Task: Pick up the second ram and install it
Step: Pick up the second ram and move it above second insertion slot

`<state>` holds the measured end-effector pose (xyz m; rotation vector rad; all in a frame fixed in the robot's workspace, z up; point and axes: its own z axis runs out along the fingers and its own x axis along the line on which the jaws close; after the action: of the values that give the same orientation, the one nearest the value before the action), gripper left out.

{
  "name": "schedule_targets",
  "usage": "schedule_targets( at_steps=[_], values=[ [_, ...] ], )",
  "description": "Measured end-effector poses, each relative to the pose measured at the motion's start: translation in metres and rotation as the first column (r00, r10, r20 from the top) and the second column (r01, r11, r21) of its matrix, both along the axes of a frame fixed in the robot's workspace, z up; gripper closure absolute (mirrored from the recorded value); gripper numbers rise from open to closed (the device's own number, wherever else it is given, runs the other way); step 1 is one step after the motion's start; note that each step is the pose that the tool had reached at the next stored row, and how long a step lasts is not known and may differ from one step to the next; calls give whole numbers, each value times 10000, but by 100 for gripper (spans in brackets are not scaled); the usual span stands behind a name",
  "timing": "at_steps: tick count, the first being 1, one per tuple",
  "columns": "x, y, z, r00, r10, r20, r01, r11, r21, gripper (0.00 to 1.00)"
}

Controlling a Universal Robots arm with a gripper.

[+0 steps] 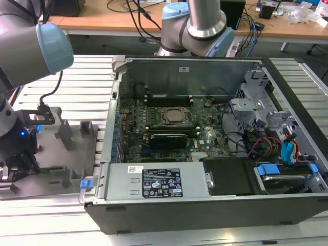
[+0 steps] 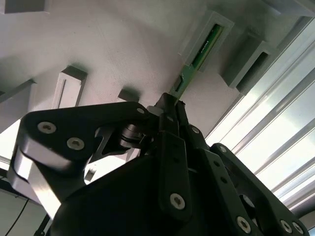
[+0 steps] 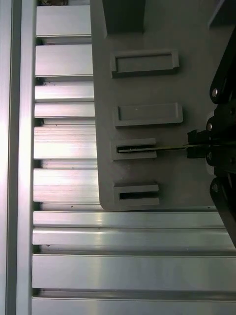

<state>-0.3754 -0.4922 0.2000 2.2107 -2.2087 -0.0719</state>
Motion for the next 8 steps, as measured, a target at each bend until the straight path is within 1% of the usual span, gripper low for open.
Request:
schedule_targets(
  at_steps=[8],
  values=[
    [0,0,-2,10000,0,0,0,10000,0,86]
  ],
)
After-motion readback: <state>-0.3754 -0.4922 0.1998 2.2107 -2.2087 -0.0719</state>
